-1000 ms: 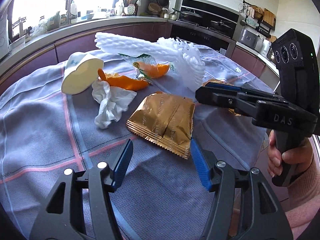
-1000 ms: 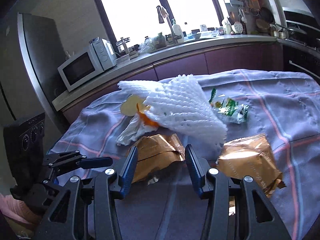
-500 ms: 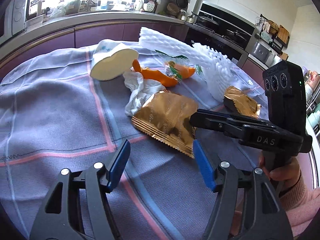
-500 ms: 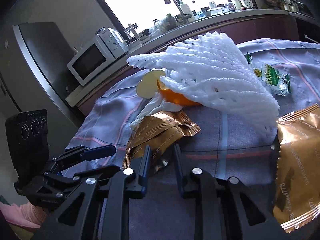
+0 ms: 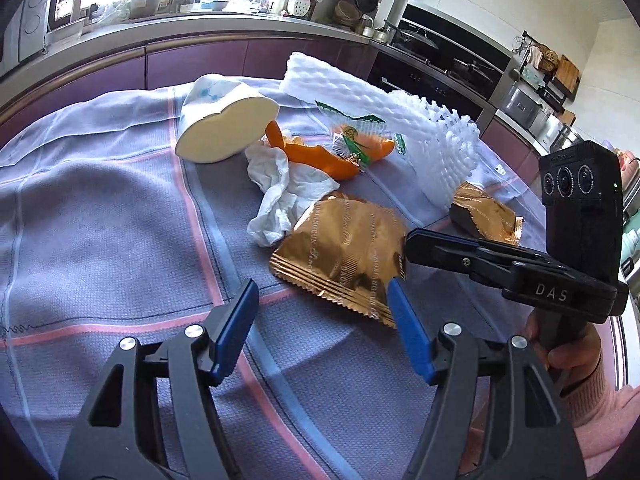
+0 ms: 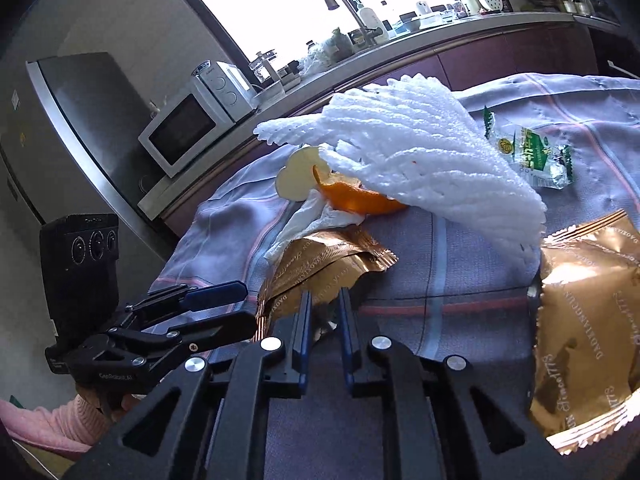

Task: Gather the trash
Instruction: 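Grasp the gold snack wrapper with the left tool while the right tool grasps the white foam net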

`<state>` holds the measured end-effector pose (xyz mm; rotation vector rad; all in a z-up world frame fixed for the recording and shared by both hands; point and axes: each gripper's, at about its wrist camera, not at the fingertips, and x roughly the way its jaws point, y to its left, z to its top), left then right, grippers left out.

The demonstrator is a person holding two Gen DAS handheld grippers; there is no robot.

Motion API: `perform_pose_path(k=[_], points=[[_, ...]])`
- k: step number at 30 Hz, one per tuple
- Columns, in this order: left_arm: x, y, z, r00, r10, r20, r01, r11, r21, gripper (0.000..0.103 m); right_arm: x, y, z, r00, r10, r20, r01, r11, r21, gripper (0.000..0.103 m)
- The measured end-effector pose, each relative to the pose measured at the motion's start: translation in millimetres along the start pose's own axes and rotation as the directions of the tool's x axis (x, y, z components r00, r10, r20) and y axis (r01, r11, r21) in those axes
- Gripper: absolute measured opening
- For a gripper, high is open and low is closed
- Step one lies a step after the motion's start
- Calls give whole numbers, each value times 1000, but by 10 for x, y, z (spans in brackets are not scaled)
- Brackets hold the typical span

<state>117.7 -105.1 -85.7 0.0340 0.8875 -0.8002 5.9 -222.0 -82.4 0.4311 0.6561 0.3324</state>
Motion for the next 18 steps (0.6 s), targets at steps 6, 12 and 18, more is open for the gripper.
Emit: perform_pose_path(k=[6,12,18], points=[[123,-32,173,1000,22,-16,-21,999,42,73,66,-91,19,1000,-26,-10,26,999,33,28],[264,-26,258,997,-33,-65,35,999,41,62,191,-46,22,998,-38,-41,38,999,0,21],[199,-133,161,999,-13,-37,15,998,57,20,127,-22,-6,998,-58,-31,57,998,-31,21]])
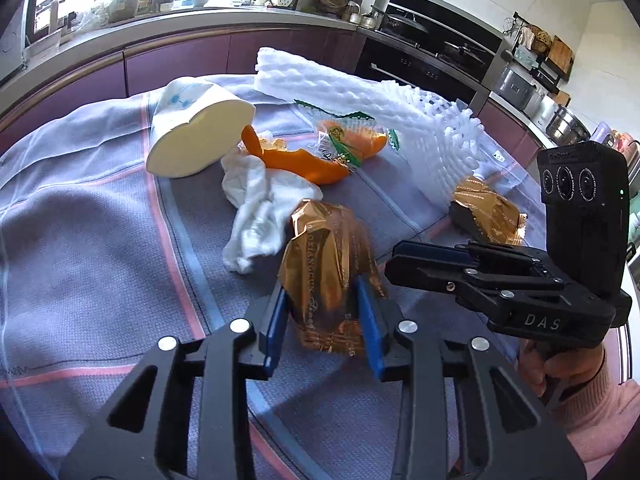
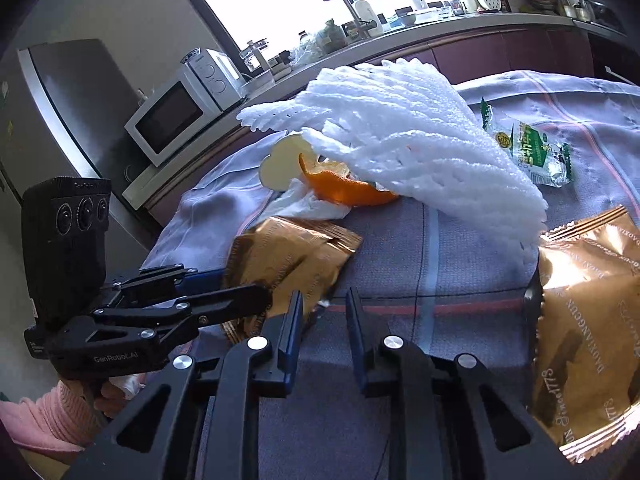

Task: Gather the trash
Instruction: 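Grasp the gold snack wrapper with the left tool while the right tool grasps the white foam net, then carry wrapper and foam net to the teal bin and open both tools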

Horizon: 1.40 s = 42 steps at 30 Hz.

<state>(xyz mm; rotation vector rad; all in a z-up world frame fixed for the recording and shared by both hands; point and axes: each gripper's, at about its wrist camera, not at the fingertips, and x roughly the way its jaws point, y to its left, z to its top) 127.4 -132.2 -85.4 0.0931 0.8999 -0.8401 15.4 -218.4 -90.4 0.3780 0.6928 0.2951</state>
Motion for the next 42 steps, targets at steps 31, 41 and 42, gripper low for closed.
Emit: perform_pose_path(k=[31,41,42], points=[[-1418,495,-630,971,71,228,-45,992,-117,19,-718,367,303,914,-272,303,326,934,-145,9],[-2233,1015,-1037,920,251,301,-176,951,-256,19,-772,998,359,963,6,268,65,964,-256,9],[-2329,1106,-1085,911,275,308,-191,941,-278,19,-745,1079,369,965,26,263,48,961,-271,9]])
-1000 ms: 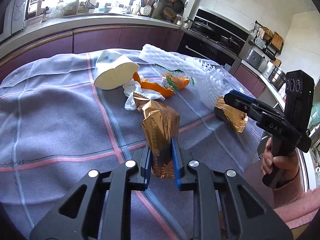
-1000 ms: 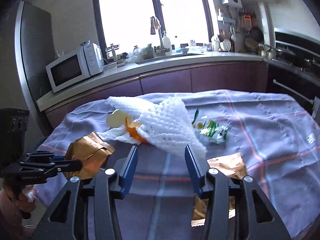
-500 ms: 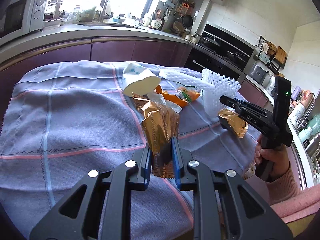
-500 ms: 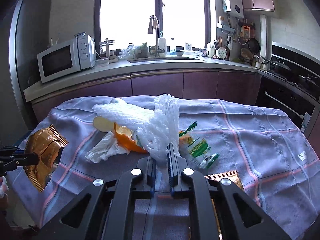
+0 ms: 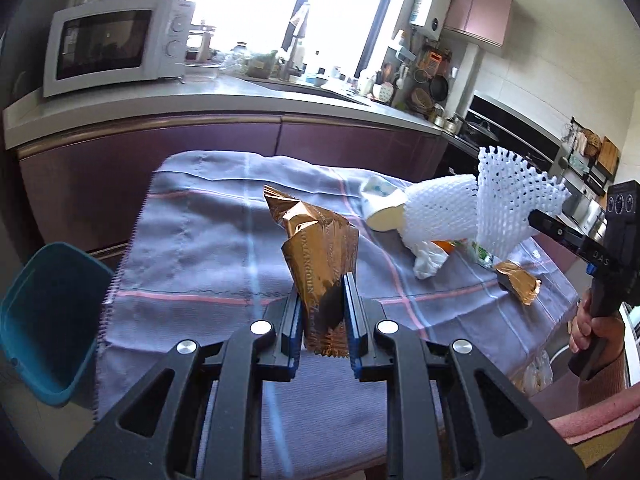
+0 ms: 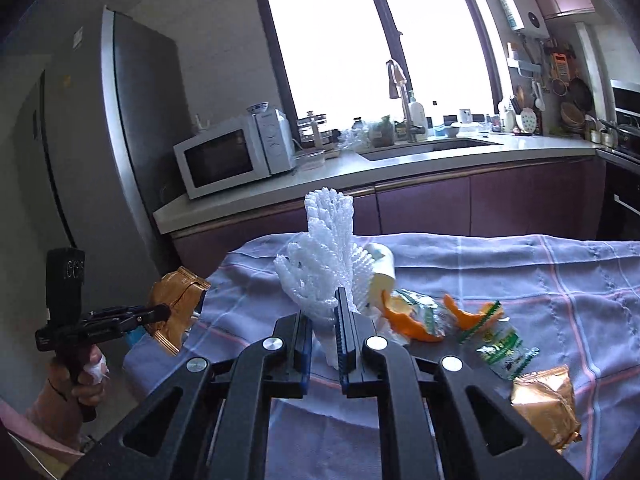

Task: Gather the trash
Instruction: 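Carry wrapper and foam net to the teal bin and open both tools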

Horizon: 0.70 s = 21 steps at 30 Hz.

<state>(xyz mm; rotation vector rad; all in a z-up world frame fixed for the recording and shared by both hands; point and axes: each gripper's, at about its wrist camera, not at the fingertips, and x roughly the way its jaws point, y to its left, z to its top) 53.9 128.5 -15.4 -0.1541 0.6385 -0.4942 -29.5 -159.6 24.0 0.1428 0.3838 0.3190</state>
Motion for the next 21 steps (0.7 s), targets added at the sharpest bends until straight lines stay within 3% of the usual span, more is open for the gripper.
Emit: perform_pose_path(k=[4,9,14,21], points=[[-325,424,25,994,95,47,-92,994,-57,19,166,299,99,991,137,-8,-137,990,-21,9],[-636,978,14,972,223,71,-213,969,-127,19,554,674,155,965,251,-77,-256,965,-57,9],[-812,1521,-41,950,308,45,-294,935,-197,19,1056,1063,156,907,383,-174,-396,917,-46,9],[-829,2041,-144,923,383,-14,-374,891,-257,19,1718,1766,198,810,513,-285,-545,837,-42,9]])
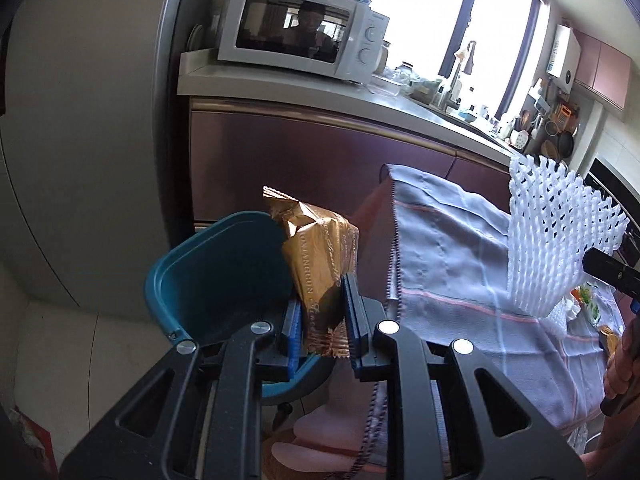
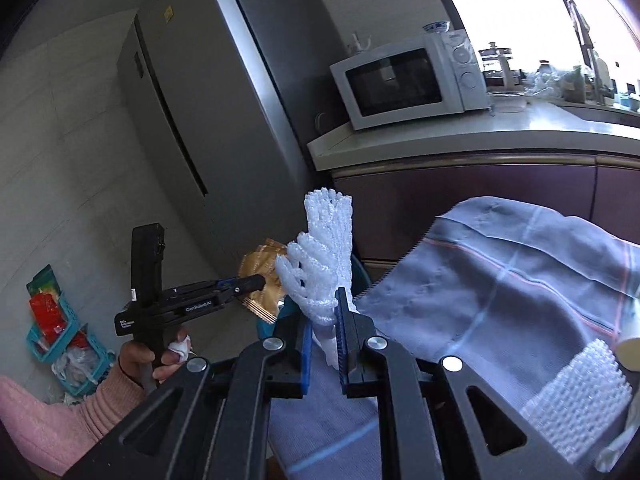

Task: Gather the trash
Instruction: 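Carry wrapper and foam net to the teal bin and open both tools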

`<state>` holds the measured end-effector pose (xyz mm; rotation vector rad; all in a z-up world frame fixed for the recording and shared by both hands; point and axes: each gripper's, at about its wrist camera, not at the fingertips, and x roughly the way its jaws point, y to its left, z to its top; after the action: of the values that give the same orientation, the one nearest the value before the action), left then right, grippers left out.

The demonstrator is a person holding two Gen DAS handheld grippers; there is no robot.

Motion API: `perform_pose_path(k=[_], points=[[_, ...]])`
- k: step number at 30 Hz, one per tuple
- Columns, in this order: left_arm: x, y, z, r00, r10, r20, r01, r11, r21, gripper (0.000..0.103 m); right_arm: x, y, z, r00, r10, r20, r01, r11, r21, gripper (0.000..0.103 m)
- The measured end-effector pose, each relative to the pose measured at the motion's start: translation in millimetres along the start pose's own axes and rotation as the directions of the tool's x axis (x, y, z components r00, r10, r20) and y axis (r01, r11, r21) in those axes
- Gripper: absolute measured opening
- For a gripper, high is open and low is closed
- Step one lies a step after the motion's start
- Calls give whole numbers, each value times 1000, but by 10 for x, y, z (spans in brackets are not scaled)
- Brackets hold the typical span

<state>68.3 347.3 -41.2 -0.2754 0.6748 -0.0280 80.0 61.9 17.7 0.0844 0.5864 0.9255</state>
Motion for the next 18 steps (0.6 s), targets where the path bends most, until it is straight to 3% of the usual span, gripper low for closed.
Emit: perform_pose_path(k=[6,18], points=[[221,255,-42,998,33,-51,-34,999,-38,19,719,139,166,994,83,-78,-81,996,21,9],[657,494,-33,991,79,-112,-88,993,-73,23,1816,143,184,963,75,-258,-52,994,96,11]])
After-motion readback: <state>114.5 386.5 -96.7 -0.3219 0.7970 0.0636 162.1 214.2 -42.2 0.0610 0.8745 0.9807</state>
